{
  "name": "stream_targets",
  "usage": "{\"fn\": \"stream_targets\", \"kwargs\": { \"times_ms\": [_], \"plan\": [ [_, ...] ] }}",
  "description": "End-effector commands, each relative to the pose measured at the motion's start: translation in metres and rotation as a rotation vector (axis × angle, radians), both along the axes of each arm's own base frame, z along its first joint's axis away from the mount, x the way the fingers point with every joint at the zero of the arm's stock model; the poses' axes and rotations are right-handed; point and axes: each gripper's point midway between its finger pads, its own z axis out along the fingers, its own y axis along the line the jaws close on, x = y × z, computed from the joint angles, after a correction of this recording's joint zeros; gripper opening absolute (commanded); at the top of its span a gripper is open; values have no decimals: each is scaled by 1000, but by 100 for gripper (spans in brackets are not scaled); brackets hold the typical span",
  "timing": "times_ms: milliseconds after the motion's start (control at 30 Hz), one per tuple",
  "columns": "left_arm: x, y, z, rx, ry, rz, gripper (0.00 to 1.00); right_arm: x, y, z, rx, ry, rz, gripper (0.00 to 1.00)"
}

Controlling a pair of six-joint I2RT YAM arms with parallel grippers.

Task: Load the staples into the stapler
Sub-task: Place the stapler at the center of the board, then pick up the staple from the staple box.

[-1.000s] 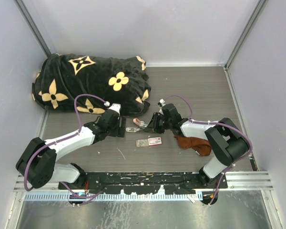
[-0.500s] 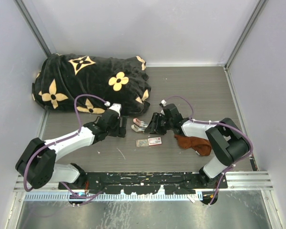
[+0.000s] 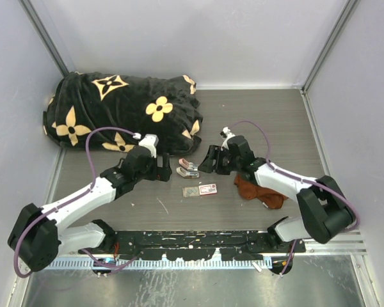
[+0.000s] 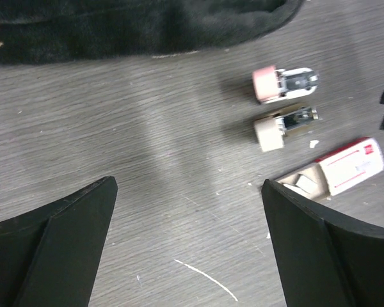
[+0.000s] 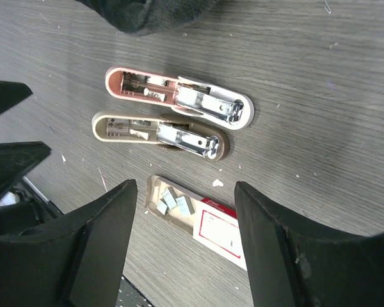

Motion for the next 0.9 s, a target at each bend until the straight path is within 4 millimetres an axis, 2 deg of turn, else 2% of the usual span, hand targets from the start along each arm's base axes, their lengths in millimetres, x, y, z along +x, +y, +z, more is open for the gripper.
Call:
{"fn": "stream_targets", "kwargs": {
  "times_ms": [0,67,167,300,367,433,633,867],
  "plan": [
    [-2,-10,43,-150,-25,-29,100,3,-10,30,-114,-195,47,69],
    [-10,-11,61,-187,22,-66,99,0,-13,37,-169,-247,57,69],
    [-20,-2,92,-190,69,-116,98,-11,-10,40,-204,-294,93,69],
    [-22,19,138,-201,25,-132,98,-28,-1,30,-240,-292,155,65],
    [-17,33,152,-190,-34,-96,98,-37,4,21,-278,-283,185,63],
    [-9,47,153,-150,-88,-54,98,-45,10,13,-321,-278,218,60],
    [3,73,129,5,-112,16,98,-61,30,-2,-432,-314,317,54],
    [5,88,118,67,-149,56,98,-57,40,-17,-514,-329,347,44]
  ]
}}
